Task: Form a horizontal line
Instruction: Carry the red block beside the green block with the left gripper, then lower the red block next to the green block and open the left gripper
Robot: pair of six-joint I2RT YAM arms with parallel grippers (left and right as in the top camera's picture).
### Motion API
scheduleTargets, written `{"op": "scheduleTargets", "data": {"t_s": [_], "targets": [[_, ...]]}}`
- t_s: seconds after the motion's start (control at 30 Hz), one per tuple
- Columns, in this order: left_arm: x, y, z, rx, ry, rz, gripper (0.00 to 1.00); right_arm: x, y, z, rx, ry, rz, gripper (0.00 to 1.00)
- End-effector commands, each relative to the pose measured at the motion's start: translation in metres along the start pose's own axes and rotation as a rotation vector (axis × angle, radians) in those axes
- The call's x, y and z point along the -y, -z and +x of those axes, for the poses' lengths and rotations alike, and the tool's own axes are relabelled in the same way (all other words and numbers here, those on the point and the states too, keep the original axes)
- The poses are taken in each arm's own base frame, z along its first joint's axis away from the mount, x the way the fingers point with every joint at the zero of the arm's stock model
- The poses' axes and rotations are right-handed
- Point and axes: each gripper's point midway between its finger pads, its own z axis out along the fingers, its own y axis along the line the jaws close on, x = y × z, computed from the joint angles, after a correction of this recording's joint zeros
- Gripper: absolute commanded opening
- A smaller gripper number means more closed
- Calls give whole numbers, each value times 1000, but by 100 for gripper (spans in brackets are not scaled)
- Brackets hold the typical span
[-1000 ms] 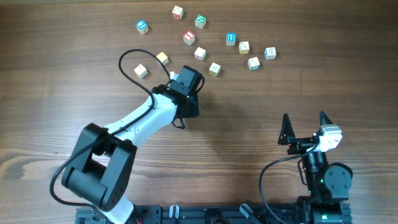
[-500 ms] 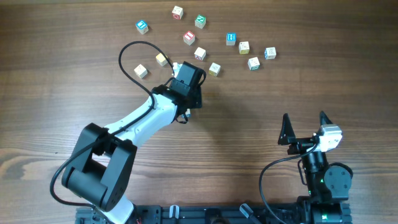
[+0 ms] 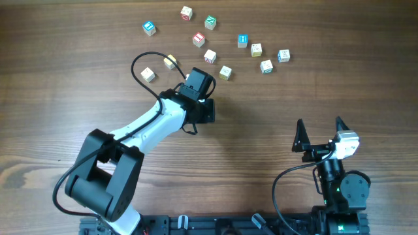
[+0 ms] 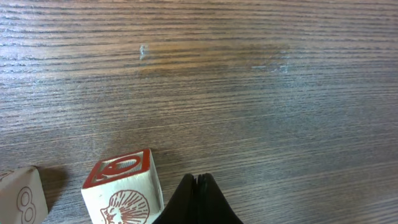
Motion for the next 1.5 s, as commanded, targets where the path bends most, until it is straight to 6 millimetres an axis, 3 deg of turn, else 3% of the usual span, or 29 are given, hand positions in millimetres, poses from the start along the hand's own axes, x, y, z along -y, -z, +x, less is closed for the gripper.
{"op": "scheduleTargets", "data": {"t_s": [0.0,0.3,1.47], "targets": [[-3,-13,11,-45,-4,-10,4,-4,0,-2,11,11,-18,100],[-21,-12,-1,20,24,-112,4,-4,0,-2,11,11,-18,100],[-31,-10,6,-3,23,-164,4,-4,0,-2,11,11,-18,100]]}}
